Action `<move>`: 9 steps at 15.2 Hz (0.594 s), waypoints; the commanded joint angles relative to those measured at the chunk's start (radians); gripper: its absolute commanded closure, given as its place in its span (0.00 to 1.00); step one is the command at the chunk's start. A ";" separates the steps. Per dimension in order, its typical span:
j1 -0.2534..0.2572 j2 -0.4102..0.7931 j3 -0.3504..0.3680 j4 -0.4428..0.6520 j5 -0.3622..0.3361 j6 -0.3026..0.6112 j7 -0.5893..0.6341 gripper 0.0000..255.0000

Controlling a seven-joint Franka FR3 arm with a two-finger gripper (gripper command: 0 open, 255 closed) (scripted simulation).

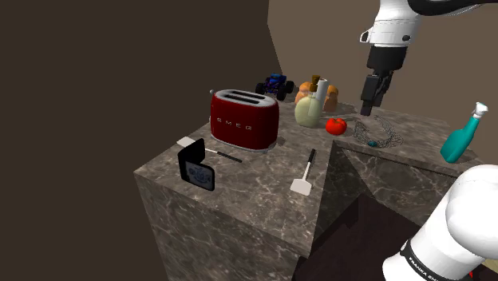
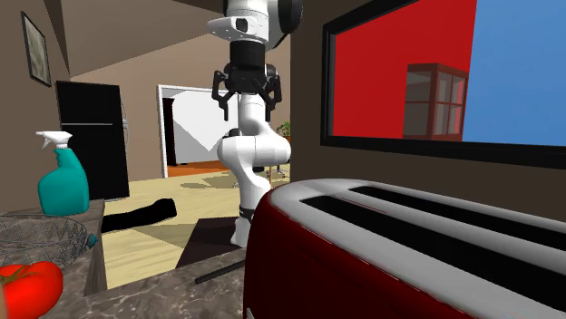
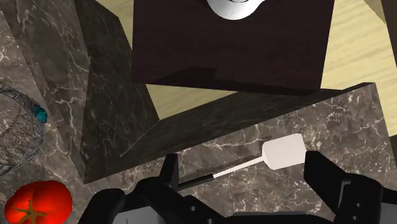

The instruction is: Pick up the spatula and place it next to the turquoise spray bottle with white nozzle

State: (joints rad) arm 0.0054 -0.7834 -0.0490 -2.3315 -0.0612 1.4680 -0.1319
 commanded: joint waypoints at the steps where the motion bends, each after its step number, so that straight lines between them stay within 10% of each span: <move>1: 0.000 0.000 0.000 0.000 0.000 0.000 0.000 0.00; 9: -0.120 0.039 0.171 -0.217 0.122 0.310 0.516 0.00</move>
State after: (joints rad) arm -0.0994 -0.7524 0.0995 -2.5209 0.0463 1.7304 0.3112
